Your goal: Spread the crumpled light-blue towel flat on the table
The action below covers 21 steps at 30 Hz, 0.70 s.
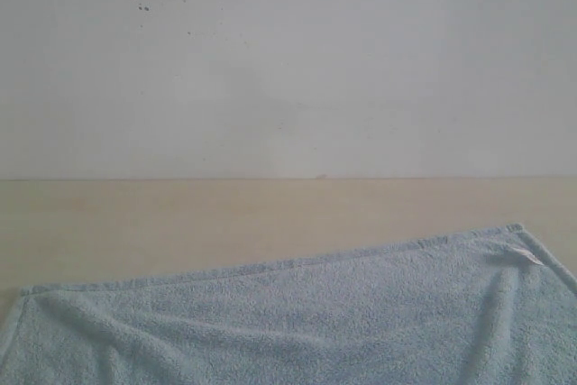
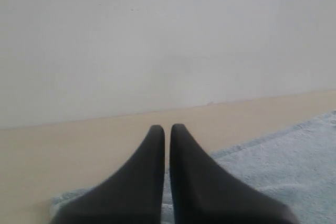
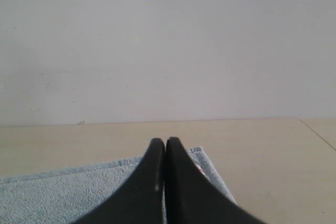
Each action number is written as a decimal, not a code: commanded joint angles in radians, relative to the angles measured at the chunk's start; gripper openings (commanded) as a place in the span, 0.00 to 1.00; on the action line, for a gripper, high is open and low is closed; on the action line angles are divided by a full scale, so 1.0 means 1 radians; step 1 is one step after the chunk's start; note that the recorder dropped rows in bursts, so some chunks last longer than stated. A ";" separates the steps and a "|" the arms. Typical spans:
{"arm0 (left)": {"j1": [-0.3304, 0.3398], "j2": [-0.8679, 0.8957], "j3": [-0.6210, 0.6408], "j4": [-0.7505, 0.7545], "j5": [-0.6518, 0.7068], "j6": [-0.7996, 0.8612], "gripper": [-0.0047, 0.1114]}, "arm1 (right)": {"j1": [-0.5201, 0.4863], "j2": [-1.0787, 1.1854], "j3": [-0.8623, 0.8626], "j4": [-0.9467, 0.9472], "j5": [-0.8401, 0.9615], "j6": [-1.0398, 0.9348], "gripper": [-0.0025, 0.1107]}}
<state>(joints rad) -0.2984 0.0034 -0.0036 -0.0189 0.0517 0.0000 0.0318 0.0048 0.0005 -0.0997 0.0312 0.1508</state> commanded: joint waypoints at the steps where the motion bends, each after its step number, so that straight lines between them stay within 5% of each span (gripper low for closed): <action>1: 0.129 -0.003 0.004 -0.008 0.001 0.000 0.07 | 0.000 -0.005 -0.001 -0.003 0.000 -0.001 0.02; 8: 0.262 -0.003 0.004 -0.008 0.001 0.000 0.07 | 0.000 -0.005 -0.001 -0.003 0.000 0.003 0.02; 21: 0.266 -0.003 0.004 -0.008 0.001 0.000 0.07 | 0.000 -0.005 -0.001 -0.003 0.000 0.003 0.02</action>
<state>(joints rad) -0.0363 0.0034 -0.0036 -0.0189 0.0517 0.0000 0.0318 0.0048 0.0005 -0.0997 0.0312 0.1548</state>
